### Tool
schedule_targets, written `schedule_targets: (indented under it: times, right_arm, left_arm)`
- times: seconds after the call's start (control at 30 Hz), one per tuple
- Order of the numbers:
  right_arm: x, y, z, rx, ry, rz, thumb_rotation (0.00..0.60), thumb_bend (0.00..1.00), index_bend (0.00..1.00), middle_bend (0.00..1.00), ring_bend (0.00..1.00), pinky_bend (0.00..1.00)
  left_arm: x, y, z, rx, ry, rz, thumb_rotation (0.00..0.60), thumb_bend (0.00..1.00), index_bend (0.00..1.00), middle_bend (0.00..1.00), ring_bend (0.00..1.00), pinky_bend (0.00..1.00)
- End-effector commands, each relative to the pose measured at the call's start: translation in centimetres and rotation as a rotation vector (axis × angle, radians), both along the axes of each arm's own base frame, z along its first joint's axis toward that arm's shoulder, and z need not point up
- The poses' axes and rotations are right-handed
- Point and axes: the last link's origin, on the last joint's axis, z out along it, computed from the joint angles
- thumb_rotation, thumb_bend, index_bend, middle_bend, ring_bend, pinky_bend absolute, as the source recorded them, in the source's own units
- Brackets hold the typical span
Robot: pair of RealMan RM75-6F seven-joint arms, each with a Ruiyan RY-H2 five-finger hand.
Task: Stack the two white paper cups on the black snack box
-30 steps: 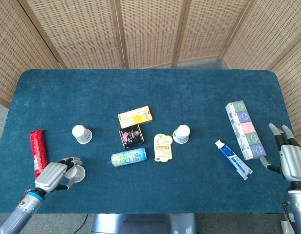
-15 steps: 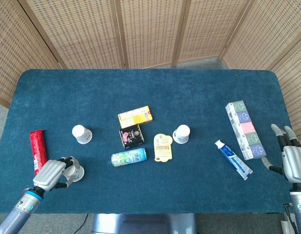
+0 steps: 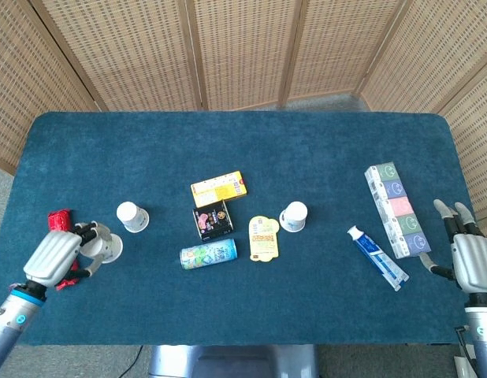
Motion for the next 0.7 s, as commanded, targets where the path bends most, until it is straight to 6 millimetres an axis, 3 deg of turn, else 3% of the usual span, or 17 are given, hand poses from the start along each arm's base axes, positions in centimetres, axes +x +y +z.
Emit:
schedule_targets:
  times: [0.03, 0.37, 0.7]
  right_arm:
    - [0.0, 0.0, -0.1, 0.001, 0.0, -0.002, 0.6, 0.28, 0.0, 0.18, 0.0, 0.32]
    - [0.0, -0.1, -0.2, 0.0, 0.0, -0.014, 0.6, 0.28, 0.0, 0.18, 0.0, 0.32]
    - [0.2, -0.2, -0.3, 0.001, -0.015, -0.017, 0.6, 0.28, 0.0, 0.18, 0.0, 0.32]
  left_arm:
    - [0.0, 1.3, 0.5, 0.003, 0.001, 0.007, 0.6, 0.48, 0.36, 0.34, 0.36, 0.66]
    - [-1.1, 5.0, 0.2, 0.013, 0.006, 0.051, 0.6, 0.48, 0.36, 0.34, 0.36, 0.65]
    - [-1.3, 7.6, -1.3, 0.0, -0.012, 0.053, 0.6, 0.48, 0.35, 0.33, 0.35, 0.65]
